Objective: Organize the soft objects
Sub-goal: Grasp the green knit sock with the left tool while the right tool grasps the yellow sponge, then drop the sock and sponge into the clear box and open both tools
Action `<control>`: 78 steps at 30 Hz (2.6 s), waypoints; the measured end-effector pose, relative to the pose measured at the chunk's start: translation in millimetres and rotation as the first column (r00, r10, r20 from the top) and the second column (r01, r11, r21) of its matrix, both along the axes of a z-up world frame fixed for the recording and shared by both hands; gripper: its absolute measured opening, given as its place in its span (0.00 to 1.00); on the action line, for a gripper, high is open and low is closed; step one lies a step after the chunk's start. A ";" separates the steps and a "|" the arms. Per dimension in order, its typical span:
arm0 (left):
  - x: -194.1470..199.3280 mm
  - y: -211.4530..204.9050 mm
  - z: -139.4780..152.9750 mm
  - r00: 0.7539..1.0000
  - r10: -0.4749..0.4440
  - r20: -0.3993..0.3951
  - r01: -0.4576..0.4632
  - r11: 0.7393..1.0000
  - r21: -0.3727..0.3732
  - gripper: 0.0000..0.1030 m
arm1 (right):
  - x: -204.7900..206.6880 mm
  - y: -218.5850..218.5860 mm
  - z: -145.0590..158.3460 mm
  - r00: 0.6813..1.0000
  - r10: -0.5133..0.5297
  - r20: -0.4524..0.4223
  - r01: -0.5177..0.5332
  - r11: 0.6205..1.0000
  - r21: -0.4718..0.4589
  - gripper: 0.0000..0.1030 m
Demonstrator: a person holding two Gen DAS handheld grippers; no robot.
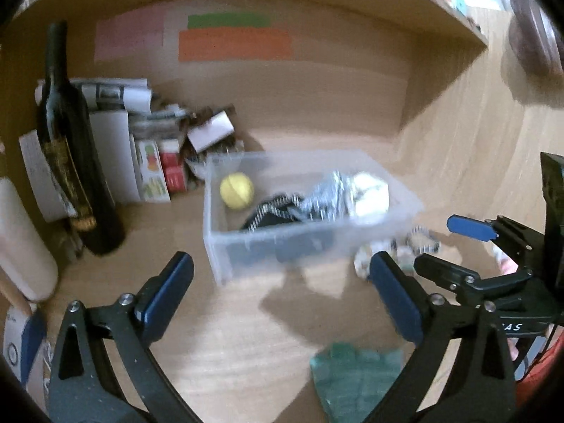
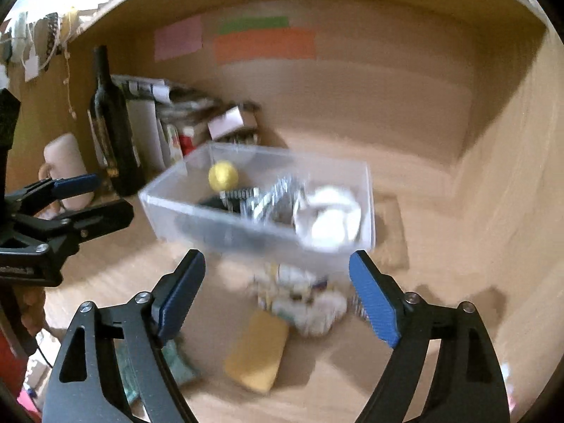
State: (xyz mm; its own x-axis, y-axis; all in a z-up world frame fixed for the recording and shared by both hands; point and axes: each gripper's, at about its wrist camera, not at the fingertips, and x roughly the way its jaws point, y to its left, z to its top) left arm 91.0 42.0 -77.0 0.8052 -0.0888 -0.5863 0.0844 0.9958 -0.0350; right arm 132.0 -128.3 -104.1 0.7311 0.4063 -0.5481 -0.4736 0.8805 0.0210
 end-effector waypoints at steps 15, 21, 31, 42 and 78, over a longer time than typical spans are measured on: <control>-29.9 -25.9 -61.4 0.984 -0.061 -0.170 0.055 0.998 -0.038 0.99 | -10.0 -5.5 -67.2 0.982 0.023 -0.188 -0.023 1.000 0.001 0.34; -36.2 -32.7 -72.8 0.978 -0.086 -0.191 0.078 0.996 -0.048 0.99 | -29.9 -17.7 -55.9 0.990 0.017 -0.142 -0.013 1.000 0.025 0.32; -41.2 -35.1 -82.0 0.971 -0.128 -0.200 0.109 0.989 -0.102 0.61 | -40.4 -24.7 -33.5 0.997 0.020 -0.077 -0.014 0.996 0.085 0.32; -33.5 -32.6 -61.3 0.985 -0.111 -0.128 0.104 0.993 -0.065 0.33 | -38.3 -25.4 -27.1 0.999 0.014 -0.051 -0.009 0.995 0.096 0.32; 113.0 25.7 -5.0 0.997 0.025 -0.074 -0.030 0.998 -0.063 0.33 | 87.5 22.4 12.1 1.000 0.008 0.008 -0.008 1.000 0.026 0.32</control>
